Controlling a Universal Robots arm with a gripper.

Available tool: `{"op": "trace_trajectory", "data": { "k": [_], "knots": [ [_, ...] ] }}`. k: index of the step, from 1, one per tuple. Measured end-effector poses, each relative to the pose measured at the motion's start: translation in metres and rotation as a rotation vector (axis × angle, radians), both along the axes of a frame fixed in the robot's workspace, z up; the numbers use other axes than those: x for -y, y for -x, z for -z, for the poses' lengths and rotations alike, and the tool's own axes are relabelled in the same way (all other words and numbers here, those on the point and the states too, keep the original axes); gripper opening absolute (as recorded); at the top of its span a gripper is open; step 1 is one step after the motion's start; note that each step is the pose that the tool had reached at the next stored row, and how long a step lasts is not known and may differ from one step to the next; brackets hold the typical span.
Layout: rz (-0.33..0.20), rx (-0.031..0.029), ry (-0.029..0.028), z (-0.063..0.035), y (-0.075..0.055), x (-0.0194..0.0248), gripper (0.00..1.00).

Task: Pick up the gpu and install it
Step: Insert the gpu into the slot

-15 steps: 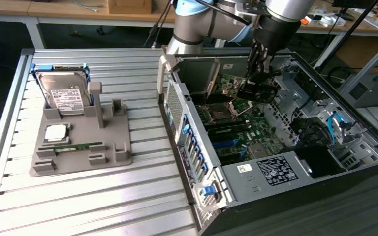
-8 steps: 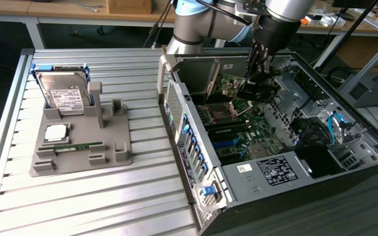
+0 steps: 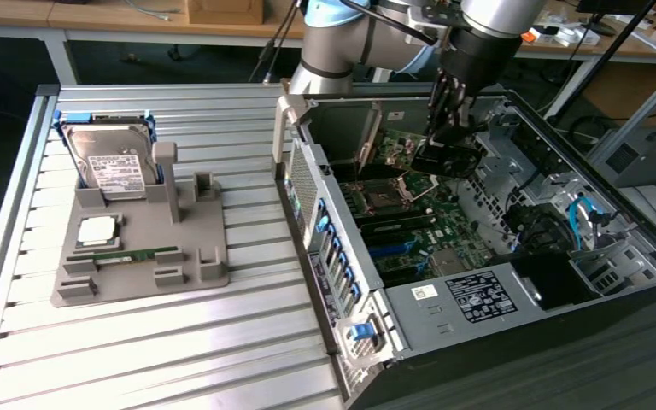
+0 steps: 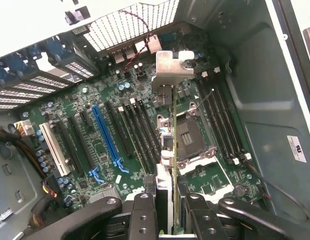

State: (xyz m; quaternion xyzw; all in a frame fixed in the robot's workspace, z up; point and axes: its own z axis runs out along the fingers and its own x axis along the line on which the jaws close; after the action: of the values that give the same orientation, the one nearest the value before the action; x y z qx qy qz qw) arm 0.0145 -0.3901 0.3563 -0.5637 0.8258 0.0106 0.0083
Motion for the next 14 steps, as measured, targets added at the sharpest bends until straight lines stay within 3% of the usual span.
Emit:
{"op": "trace_trajectory", "data": {
  "k": [14],
  "knots": [
    [-0.031, 0.0, 0.0, 0.0001, 0.0, 0.0, 0.27]
  ]
}}
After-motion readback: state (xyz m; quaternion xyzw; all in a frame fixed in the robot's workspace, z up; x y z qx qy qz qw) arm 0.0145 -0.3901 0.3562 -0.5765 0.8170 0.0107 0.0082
